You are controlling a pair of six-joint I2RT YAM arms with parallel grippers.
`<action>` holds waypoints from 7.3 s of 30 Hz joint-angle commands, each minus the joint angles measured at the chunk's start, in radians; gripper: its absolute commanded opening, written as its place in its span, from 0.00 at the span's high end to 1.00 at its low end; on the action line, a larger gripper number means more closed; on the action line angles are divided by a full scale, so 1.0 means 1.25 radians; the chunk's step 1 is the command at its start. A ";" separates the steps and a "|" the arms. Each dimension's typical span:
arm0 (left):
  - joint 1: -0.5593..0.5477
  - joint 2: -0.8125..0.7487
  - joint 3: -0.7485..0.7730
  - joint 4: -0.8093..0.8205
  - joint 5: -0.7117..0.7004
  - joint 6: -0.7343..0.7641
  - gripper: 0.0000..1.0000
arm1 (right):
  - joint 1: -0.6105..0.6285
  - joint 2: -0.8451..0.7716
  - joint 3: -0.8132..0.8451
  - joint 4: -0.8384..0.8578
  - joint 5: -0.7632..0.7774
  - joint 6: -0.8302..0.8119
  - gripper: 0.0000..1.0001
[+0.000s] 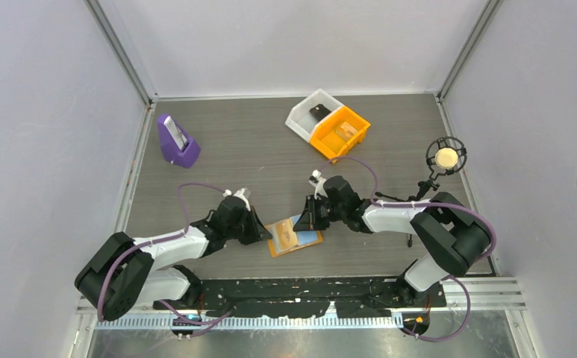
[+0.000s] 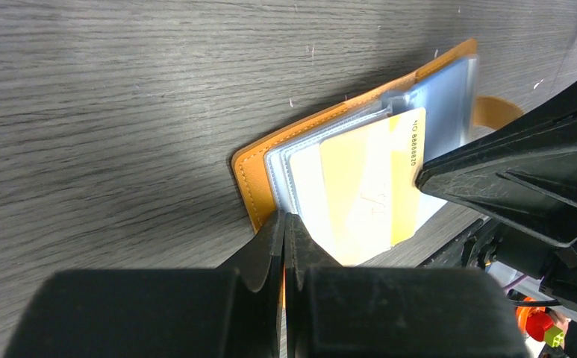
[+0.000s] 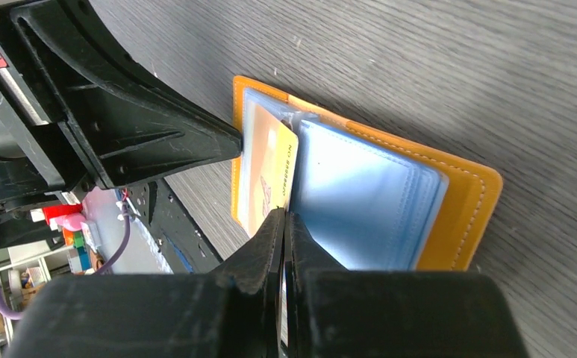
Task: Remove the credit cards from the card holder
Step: Remove the credit card from the card holder, then place the credit card in the storage box.
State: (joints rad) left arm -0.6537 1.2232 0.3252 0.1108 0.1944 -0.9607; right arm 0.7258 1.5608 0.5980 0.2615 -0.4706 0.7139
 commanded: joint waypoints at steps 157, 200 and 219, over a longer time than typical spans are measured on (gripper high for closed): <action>-0.060 -0.320 0.099 0.142 0.243 -0.029 1.00 | -0.233 -0.406 0.042 -0.095 -0.458 -0.021 0.78; -0.060 -0.384 0.095 0.127 0.200 -0.038 1.00 | -0.254 -0.401 0.041 -0.119 -0.467 -0.060 0.75; -0.060 -0.393 0.229 -0.235 0.150 0.153 0.00 | -0.316 -0.364 0.182 -0.203 -0.302 -0.073 0.95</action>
State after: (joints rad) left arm -0.7265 0.7464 0.5369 -0.0509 0.3862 -0.8848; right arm 0.3599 1.0729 0.7216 0.0223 -0.9325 0.6495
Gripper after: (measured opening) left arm 0.988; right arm 0.072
